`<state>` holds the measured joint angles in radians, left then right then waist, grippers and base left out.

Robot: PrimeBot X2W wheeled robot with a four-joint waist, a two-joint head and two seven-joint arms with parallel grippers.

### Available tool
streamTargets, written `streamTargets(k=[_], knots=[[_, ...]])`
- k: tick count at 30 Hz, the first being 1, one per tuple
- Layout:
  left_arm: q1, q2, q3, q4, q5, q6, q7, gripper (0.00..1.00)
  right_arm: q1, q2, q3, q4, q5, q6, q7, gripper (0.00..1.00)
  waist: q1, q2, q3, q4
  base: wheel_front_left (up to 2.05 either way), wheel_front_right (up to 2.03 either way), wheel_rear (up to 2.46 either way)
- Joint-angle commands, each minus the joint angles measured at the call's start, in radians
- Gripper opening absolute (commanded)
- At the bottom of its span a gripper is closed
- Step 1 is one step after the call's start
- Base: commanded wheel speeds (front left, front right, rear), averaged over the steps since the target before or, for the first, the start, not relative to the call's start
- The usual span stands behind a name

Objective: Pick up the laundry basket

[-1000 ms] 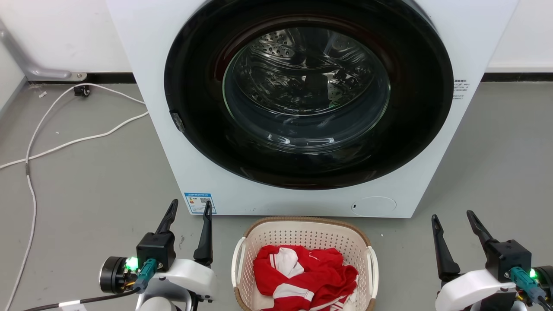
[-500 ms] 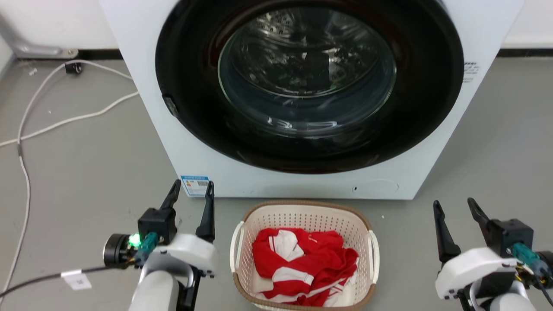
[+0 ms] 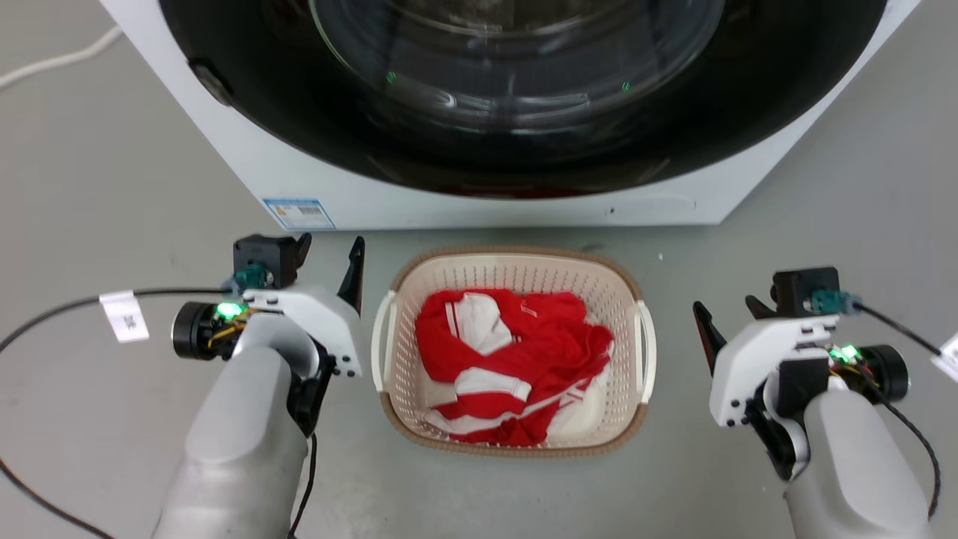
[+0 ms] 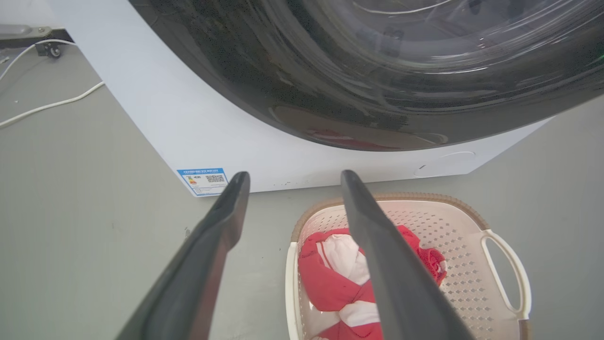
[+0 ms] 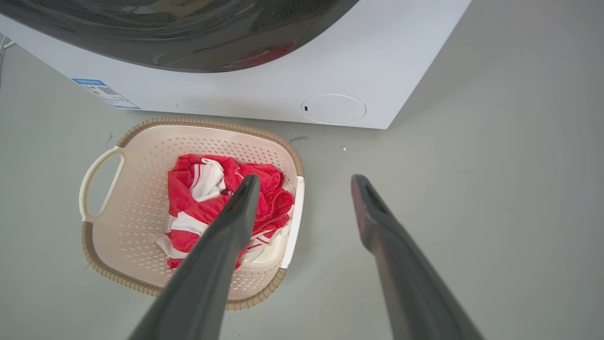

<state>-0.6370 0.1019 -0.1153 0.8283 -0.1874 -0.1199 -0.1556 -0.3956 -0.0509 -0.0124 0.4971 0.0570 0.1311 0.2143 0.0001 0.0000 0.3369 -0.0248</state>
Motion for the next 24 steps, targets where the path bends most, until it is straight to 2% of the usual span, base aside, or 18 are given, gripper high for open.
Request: streamTargets(k=[1, 6, 10, 19, 24], knots=[[-0.017, 0.005, 0.001, 0.006, -0.007, -0.002, 0.003, 1.0, -0.019, 0.001, 0.003, 0.009, 0.004, -0.001, 0.005, 1.0, -0.0001, 0.0, 0.06, -0.016, 0.0, 0.0, 0.0], [-0.118, 0.028, -0.033, 0.116, -0.047, -0.01, 0.089, 1.0, -0.124, 0.002, 0.034, 0.133, 0.035, -0.001, 0.054, 1.0, -0.0001, 0.0, 0.148, -0.03, 0.0, 0.0, 0.0], [-0.19, 0.052, -0.086, 0.167, -0.121, -0.01, 0.165, 1.0, -0.211, 0.002, 0.067, 0.233, 0.06, -0.001, 0.075, 1.0, -0.0001, 0.0, 0.215, -0.047, 0.0, 0.0, 0.0], [-0.313, 0.136, -0.207, 0.219, -0.273, -0.01, 0.342, 1.0, -0.405, 0.001, 0.164, 0.439, 0.145, -0.001, 0.099, 1.0, -0.0001, 0.0, 0.356, -0.081, 0.0, 0.0, 0.0], [-0.35, 0.175, -0.253, 0.23, -0.337, -0.01, 0.404, 1.0, -0.49, 0.001, 0.241, 0.52, 0.22, -0.001, 0.11, 1.0, -0.0001, 0.0, 0.415, -0.102, 0.0, 0.0, 0.0]])
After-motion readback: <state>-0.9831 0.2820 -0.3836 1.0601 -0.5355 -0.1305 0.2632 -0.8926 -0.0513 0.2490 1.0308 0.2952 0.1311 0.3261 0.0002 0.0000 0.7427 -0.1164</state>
